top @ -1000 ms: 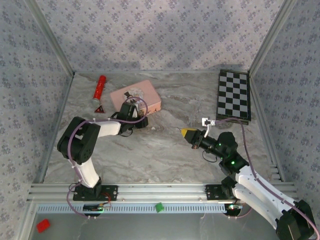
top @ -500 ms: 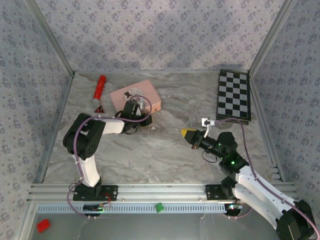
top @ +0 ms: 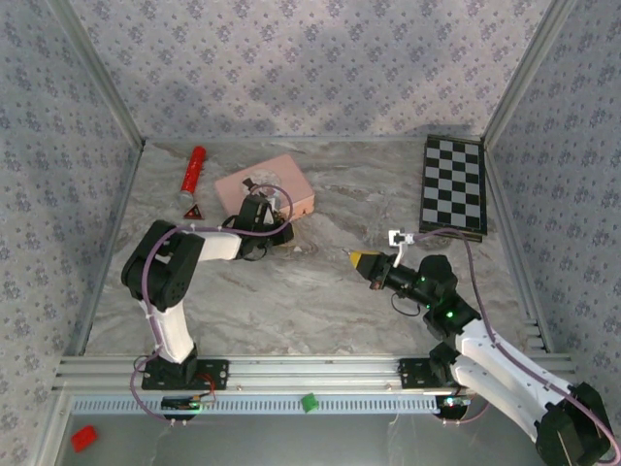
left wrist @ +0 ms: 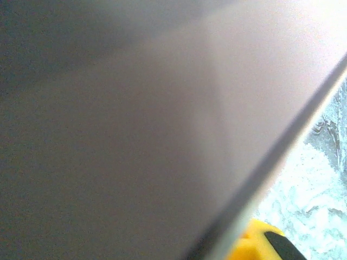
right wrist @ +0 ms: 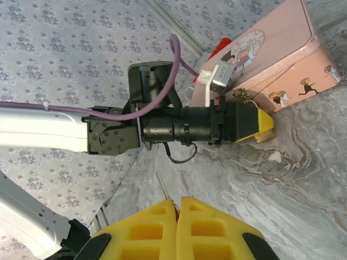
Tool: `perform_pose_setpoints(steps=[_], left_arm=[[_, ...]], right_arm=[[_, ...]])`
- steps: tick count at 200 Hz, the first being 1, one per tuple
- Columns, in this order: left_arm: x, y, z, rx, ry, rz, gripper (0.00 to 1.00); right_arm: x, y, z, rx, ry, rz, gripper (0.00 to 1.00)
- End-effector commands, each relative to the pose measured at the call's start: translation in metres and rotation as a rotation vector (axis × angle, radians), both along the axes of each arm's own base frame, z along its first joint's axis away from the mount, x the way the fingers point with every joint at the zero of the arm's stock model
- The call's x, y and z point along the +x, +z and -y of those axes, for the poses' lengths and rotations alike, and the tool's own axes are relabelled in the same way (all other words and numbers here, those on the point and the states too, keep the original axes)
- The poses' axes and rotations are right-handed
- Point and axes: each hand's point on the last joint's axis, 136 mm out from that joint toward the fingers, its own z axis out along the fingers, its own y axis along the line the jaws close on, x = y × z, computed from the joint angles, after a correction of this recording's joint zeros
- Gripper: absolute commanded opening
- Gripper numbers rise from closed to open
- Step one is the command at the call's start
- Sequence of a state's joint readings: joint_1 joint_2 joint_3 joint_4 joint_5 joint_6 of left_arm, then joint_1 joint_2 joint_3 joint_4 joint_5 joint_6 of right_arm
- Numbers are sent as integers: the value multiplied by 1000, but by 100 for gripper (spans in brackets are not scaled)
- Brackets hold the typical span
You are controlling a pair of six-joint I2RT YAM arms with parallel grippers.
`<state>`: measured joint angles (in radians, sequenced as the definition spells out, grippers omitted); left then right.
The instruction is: Unlock a padlock with a key
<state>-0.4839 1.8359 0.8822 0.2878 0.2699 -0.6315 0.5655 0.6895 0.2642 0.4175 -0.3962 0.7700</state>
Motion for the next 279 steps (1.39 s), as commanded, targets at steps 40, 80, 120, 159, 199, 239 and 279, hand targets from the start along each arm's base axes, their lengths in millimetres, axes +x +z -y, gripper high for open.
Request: perform_pose_setpoints(steps=[40,80,120,159,199,239,279], left_arm=[[-22,51,11,-190,37,-39,12],[-27,69,15,-320,77,-77,12],[-35,71,20,-407,99,-169,12],[-48,69,25,-487,107,-232,12],[-61,69,26,-520,117,-258,12],[-69,62,24,-537,138,-286,12],[-74,58,28,-553,133,-305,11]], right_arm=[[12,-28,-10,23,-52,-148,0],[22,-61,-25,57,-89,-337,0],[23,-89,-59,51,-61,-474,0],[31,-110,-83,95,-30,-536,0],[42,-114,-96,163,-20,-554,0],[46,-119,-101,201,-24,-564,0],[49,-123,-99,218,-36,-556,0]])
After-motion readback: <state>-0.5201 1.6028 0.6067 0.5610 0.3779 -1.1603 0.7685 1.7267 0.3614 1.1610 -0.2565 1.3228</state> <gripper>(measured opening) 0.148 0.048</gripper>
